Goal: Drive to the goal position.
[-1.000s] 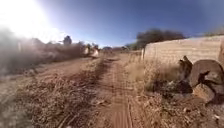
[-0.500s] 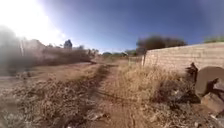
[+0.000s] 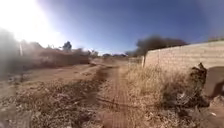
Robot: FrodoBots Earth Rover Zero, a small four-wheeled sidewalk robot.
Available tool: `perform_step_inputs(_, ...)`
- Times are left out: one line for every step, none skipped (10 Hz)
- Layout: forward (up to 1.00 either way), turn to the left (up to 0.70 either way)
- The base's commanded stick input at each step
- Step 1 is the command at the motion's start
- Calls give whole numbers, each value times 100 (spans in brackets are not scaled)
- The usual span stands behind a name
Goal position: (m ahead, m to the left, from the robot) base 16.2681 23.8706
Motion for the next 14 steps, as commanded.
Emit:
perform_step_inputs(50, 0)
perform_step_inputs(50, 0)
perform_step_inputs(50, 0)
perform_step_inputs(50, 0)
perform_step_inputs(50, 0)
perform_step_inputs(50, 0)
perform_step_inputs(50, 0)
perform_step_inputs(50, 0)
perform_step_inputs(50, 0)
perform_step_inputs(50, 0)
perform_step_inputs(50, 0)
perform_step_inputs(50, 0)
perform_step_inputs(50, 0)
perform_step_inputs(50, 0)
